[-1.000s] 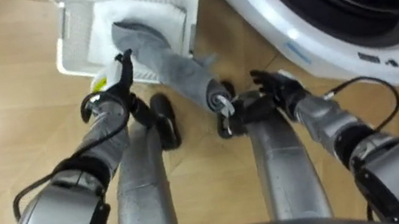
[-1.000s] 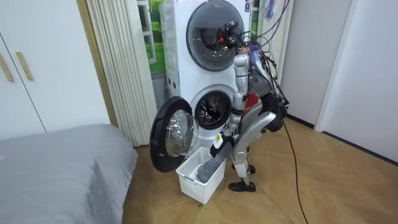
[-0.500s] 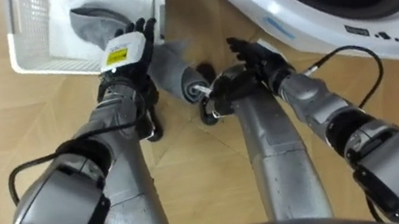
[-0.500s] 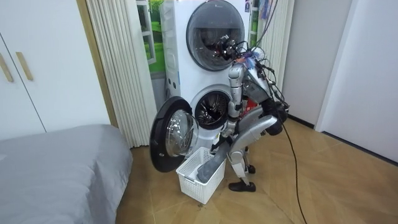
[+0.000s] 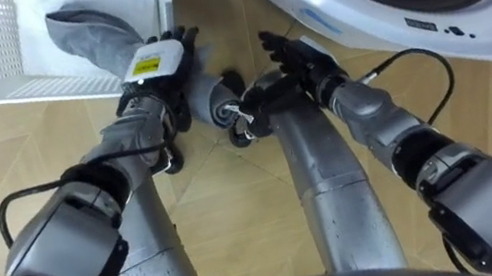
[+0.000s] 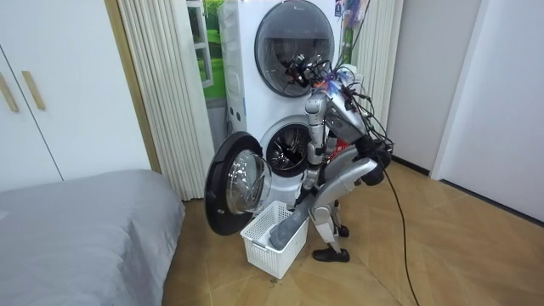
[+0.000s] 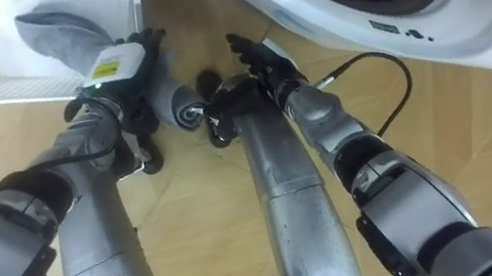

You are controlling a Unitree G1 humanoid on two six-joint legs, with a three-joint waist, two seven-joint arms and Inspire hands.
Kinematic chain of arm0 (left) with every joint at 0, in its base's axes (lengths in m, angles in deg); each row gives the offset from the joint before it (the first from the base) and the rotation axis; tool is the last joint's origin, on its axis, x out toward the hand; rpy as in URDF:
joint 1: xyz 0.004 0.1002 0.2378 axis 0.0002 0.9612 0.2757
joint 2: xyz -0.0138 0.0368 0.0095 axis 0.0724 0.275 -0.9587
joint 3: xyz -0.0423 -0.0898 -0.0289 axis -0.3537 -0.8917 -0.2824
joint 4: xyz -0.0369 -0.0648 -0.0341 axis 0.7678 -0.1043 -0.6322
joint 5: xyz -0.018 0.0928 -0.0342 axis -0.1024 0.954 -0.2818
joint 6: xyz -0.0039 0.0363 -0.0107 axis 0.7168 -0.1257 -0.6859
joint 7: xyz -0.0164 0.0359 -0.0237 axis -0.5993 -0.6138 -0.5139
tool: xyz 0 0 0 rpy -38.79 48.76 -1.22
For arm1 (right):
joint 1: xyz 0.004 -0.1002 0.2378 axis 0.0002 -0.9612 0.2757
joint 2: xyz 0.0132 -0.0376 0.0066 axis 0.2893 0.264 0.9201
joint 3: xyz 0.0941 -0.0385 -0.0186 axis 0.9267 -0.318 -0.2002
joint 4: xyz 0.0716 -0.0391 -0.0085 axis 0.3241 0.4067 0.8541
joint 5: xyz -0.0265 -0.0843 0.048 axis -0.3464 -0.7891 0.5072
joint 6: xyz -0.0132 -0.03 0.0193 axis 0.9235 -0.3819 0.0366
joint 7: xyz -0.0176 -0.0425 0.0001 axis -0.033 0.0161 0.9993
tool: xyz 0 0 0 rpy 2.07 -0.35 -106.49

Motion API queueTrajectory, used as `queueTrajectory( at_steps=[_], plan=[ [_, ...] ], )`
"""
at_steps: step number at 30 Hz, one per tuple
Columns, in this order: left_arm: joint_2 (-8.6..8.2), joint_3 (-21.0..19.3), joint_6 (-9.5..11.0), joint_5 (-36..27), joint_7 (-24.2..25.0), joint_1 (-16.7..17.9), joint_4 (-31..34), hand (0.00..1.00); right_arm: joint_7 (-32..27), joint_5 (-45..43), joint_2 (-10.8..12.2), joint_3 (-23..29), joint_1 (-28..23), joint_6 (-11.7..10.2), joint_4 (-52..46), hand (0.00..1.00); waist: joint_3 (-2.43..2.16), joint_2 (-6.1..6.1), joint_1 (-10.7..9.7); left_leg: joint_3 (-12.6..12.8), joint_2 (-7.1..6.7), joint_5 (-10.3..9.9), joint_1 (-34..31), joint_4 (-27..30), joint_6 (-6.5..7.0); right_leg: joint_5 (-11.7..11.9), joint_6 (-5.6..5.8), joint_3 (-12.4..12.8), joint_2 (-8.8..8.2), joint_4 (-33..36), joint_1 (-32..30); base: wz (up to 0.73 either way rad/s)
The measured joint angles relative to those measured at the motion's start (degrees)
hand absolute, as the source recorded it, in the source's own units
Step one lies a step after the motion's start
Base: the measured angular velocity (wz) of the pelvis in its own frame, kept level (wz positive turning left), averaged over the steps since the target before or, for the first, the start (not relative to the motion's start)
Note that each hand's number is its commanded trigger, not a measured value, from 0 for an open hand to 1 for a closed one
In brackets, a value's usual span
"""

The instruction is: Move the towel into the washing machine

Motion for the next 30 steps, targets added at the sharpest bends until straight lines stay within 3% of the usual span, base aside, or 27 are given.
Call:
queueTrajectory(
  at_steps=[11, 18, 23, 30],
  plan=[
    [1.63, 5.8, -0.09, -0.23, 5.31, -2.88, -0.02, 1.0, 0.5, 1.1, 0.3, -2.15, 1.57, -0.71, 1.6, 0.0, -0.1, -0.35, -1.48, 0.0, -0.13, -0.04, 0.04, -0.22, 0.02, -0.07, 0.07, 0.06, -0.06, -0.18, 0.04, 0.0],
    [1.11, 5.96, -0.04, -0.64, 7.56, -0.82, -0.11, 1.0, 0.49, 2.86, 0.56, -3.86, 1.31, -1.47, 3.24, 0.0, -0.15, -0.58, -1.13, 0.39, -0.12, -0.01, 2.53, -1.31, 0.0, -0.06, 0.07, 0.3, -0.07, -1.07, 2.24, 0.0],
    [0.88, 5.97, 1.17, -0.65, 8.08, 1.13, -0.1, 1.0, 0.65, 2.9, 1.06, -3.88, -0.14, -1.92, 6.21, 0.0, -0.17, -0.54, -0.72, 0.45, -0.1, 0.06, 6.86, -3.86, -0.11, 0.1, 0.16, 0.12, 0.15, -3.88, 6.79, 0.0],
    [-0.6, 5.77, 2.73, -0.64, 5.74, 4.31, -0.41, 1.0, 1.57, 6.83, 0.52, -4.77, -2.81, -1.8, 9.57, 0.0, -0.21, -0.48, 1.77, 2.09, -0.02, 0.16, 16.21, -9.44, -0.16, 0.39, 0.69, 0.21, 0.14, -9.34, 15.66, -0.02]
  ],
)
